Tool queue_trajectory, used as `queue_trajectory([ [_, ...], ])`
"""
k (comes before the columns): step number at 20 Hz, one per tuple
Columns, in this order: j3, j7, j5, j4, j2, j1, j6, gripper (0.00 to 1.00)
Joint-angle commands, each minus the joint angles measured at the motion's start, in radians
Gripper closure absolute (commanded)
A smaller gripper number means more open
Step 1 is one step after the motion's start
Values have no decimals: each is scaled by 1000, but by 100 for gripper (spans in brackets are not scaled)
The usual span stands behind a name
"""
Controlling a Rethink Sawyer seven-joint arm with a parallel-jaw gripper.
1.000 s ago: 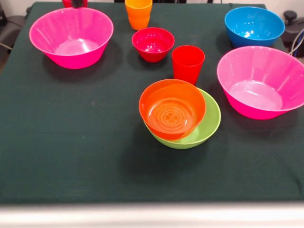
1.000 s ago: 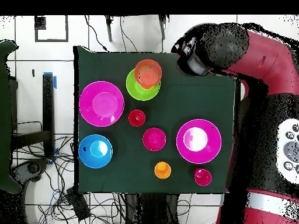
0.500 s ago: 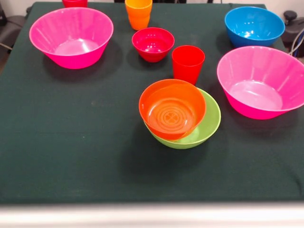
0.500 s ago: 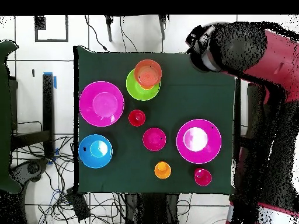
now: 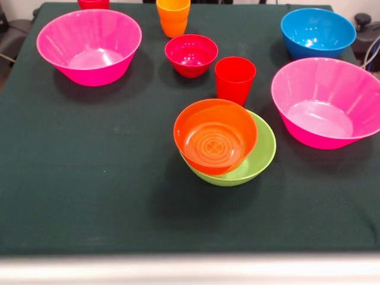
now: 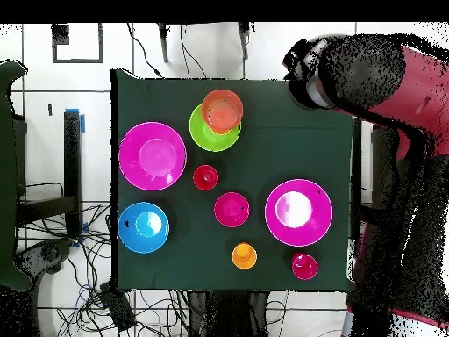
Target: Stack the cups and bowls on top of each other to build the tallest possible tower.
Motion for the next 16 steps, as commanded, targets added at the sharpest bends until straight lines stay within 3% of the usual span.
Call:
queue_trajectory([
  [1,-30,-121,-120,133,50,37,141,0],
  [3,-41,-59,-121,112,105,43,111,0],
  [8,-16,-50,-92,-26,193,37,189,0],
  [12,-6,-55,-72,-43,214,31,179,0],
  [16,-10,-49,-66,9,203,30,113,0],
])
